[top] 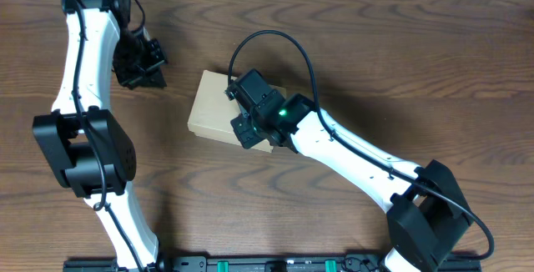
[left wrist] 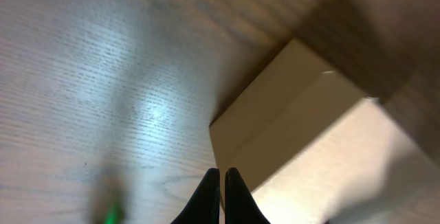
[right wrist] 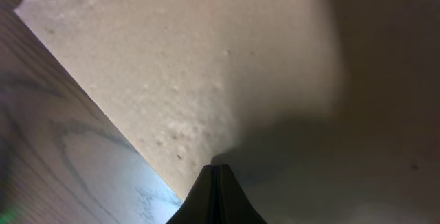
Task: Pack container
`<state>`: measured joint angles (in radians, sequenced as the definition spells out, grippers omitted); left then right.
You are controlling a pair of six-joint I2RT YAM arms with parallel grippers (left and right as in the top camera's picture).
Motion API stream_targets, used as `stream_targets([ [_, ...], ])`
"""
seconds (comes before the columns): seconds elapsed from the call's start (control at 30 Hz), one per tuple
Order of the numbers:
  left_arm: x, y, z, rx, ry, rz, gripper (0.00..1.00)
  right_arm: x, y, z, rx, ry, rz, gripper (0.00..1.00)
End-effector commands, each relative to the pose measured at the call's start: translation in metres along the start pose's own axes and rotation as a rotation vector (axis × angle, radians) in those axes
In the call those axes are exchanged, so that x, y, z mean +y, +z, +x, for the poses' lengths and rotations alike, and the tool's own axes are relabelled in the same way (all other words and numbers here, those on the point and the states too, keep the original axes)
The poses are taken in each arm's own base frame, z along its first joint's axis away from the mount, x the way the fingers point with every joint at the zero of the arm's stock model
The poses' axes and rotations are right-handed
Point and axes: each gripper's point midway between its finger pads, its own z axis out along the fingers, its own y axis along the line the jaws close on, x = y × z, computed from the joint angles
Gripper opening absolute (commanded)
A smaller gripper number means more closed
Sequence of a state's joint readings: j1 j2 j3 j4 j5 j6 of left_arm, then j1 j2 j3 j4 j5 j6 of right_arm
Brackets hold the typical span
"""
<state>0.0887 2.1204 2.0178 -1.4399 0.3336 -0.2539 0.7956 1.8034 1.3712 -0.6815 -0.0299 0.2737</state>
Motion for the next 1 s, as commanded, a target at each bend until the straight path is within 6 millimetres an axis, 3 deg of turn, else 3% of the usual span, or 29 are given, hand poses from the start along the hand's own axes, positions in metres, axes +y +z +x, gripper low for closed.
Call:
stream_targets([
  [0.0, -0.013, -0.028, -0.013, -0.075, 0.033, 0.026, 0.06, -0.003, -0.032, -0.029, -0.102, -0.038, 0.02, 0.01],
  [0.07, -0.023, -0.045, -0.015, -0.107, 0.047, 0.049, 0.06, 0.002, -0.05, -0.043, -0.156, -0.058, 0.008, 0.03],
  [0.1, -0.029, -0.054, -0.016, -0.125, 0.056, 0.067, 0.08, 0.004, -0.061, -0.051, -0.187, -0.072, 0.003, 0.14],
  [0.13, -0.033, -0.062, -0.016, -0.14, 0.063, 0.081, 0.15, 0.006, -0.071, -0.058, -0.213, -0.087, -0.002, 0.28],
  [0.17, -0.039, -0.072, -0.016, -0.158, 0.072, 0.099, 0.26, 0.008, -0.082, -0.065, -0.242, -0.101, -0.005, 0.52],
  [0.23, -0.05, -0.09, -0.016, -0.192, 0.091, 0.136, 0.57, 0.009, -0.101, -0.077, -0.295, -0.131, -0.009, 0.96],
  [0.3, -0.06, -0.107, -0.013, -0.22, 0.109, 0.17, 0.94, 0.006, -0.117, -0.086, -0.341, -0.139, 0.007, 0.99],
  [0.33, -0.064, -0.115, -0.012, -0.234, 0.118, 0.185, 0.96, -0.001, -0.126, -0.091, -0.37, -0.128, 0.041, 0.99],
  [0.53, -0.079, -0.146, 0.001, -0.262, 0.023, 0.254, 0.95, -0.037, -0.163, -0.097, -0.446, -0.075, 0.198, 0.99],
  [0.67, -0.107, -0.169, 0.015, -0.283, 0.172, 0.395, 0.95, -0.054, -0.189, -0.09, -0.465, -0.044, 0.216, 0.99],
  [0.77, -0.11, -0.184, 0.027, -0.33, 0.27, 0.385, 0.95, -0.065, -0.207, -0.078, -0.453, -0.052, 0.205, 0.99],
  [0.97, -0.099, -0.228, 0.057, -0.526, 0.389, 0.179, 0.95, -0.096, -0.232, -0.035, -0.416, -0.016, 0.19, 0.99],
])
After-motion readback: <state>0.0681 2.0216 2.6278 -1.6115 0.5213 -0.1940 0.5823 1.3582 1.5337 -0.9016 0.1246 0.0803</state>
